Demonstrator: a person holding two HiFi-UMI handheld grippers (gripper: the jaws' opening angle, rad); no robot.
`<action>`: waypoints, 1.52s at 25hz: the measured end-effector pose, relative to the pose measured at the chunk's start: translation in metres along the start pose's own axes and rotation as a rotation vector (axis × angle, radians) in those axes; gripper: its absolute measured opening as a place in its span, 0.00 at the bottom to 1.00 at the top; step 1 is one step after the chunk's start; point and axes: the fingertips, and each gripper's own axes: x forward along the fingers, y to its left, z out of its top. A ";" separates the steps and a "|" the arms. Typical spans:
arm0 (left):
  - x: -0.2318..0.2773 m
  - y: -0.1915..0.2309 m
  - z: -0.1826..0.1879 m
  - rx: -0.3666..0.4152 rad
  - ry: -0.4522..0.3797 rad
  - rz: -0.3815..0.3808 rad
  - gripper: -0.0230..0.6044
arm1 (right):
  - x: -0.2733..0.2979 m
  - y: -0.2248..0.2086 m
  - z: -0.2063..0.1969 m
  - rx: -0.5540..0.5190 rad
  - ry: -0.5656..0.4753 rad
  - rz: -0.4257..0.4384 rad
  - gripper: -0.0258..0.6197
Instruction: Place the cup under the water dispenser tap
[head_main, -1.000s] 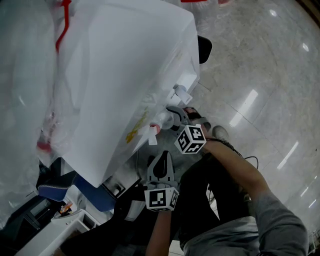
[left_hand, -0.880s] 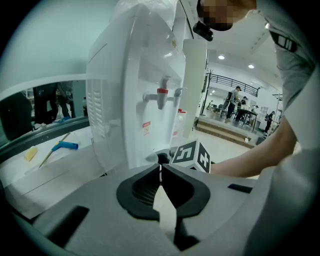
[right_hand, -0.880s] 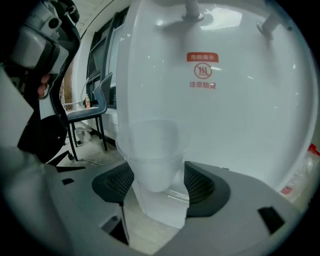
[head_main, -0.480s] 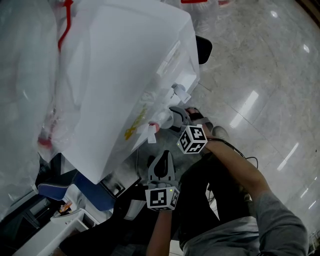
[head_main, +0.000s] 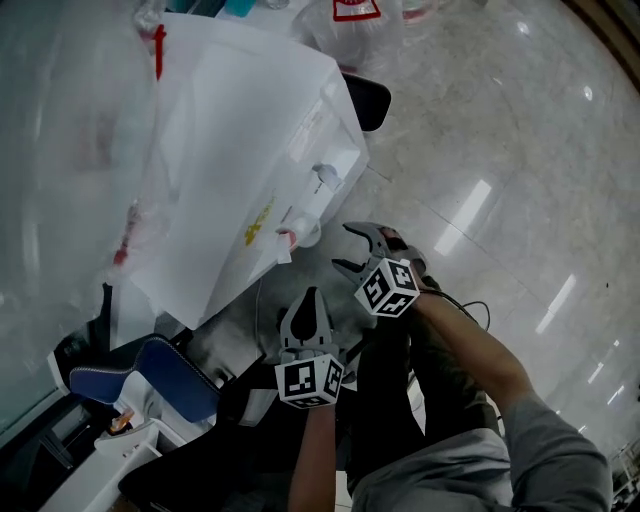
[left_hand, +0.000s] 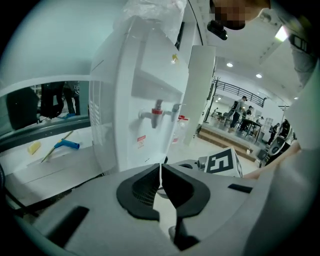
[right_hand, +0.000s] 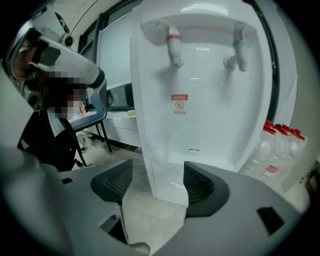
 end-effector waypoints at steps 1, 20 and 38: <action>-0.003 -0.004 0.005 0.001 -0.002 -0.005 0.07 | -0.012 0.000 0.005 0.029 -0.010 -0.005 0.53; -0.077 -0.142 0.090 0.009 -0.105 0.005 0.07 | -0.255 0.000 0.079 0.266 -0.206 -0.040 0.11; -0.211 -0.288 0.211 0.196 -0.351 -0.038 0.07 | -0.479 0.008 0.204 0.234 -0.490 -0.063 0.06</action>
